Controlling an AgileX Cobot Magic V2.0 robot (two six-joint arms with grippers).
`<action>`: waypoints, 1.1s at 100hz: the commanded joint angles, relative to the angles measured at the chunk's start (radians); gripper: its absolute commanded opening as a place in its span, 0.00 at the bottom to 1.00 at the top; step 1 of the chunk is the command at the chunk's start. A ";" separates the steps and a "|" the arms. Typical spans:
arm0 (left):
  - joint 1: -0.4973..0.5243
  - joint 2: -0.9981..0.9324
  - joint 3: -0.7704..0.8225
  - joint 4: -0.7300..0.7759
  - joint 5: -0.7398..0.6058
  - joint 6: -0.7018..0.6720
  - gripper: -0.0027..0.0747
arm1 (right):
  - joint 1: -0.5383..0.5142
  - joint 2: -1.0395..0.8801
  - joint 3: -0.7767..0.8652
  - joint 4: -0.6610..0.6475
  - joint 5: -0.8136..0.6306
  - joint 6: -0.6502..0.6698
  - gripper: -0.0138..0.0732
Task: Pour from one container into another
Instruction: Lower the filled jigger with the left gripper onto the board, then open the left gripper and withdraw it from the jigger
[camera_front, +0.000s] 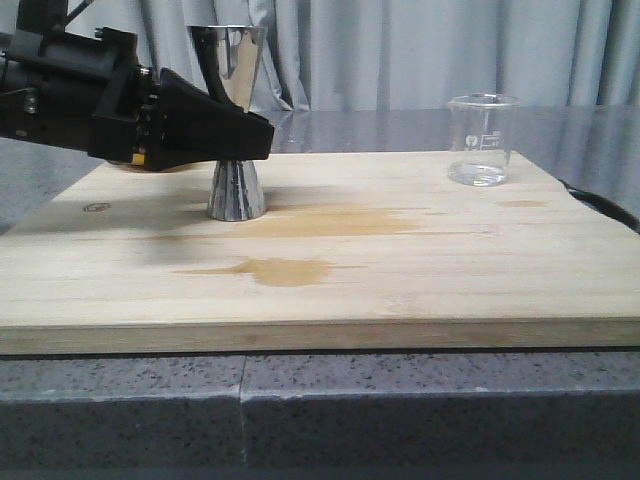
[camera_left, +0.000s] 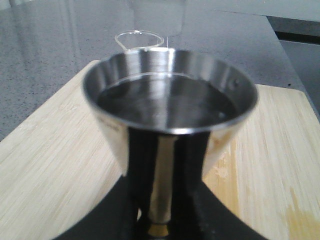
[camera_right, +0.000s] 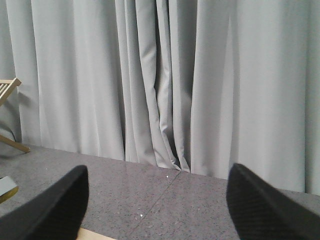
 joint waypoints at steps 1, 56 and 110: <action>0.002 -0.037 -0.018 -0.036 0.058 0.002 0.01 | -0.001 -0.007 -0.024 -0.014 -0.069 -0.007 0.73; 0.002 -0.037 -0.018 -0.040 0.030 0.002 0.44 | -0.001 -0.007 -0.024 -0.014 -0.084 -0.007 0.73; 0.055 -0.039 -0.020 0.013 0.035 -0.120 0.66 | -0.001 -0.007 -0.024 -0.014 -0.089 -0.007 0.73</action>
